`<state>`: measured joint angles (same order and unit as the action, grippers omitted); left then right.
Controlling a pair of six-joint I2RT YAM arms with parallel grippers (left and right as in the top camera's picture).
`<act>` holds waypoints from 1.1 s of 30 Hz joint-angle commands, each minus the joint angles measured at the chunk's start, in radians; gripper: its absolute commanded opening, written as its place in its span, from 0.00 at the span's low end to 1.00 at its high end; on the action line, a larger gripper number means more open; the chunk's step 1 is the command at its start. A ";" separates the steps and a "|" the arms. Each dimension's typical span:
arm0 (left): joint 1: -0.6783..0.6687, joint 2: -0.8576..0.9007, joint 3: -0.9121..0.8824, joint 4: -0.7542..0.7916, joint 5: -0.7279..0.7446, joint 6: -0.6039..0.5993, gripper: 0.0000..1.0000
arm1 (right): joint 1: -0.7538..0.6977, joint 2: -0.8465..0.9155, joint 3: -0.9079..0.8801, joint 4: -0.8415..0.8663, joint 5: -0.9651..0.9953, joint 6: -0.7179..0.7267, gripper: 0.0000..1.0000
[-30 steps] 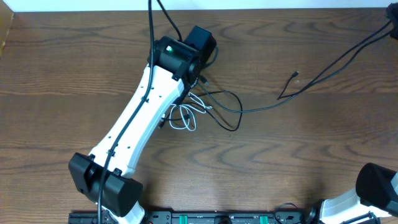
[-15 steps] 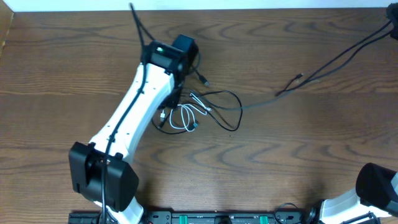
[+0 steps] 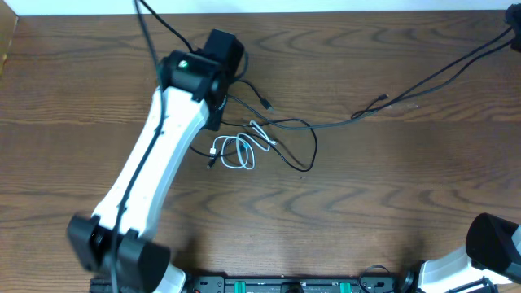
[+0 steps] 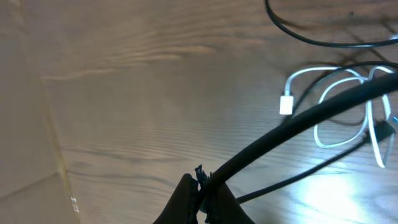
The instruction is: Untangle cables
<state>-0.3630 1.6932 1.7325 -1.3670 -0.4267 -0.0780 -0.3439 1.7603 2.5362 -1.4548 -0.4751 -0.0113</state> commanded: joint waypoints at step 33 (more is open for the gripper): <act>0.036 -0.120 0.106 0.599 1.049 -0.060 0.07 | 0.225 -0.005 -0.099 -0.030 -0.146 -0.179 0.01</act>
<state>-0.3286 1.5406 1.8317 -0.7845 0.3069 -0.1307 -0.1661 1.7603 2.4641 -1.4796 -0.5652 -0.1139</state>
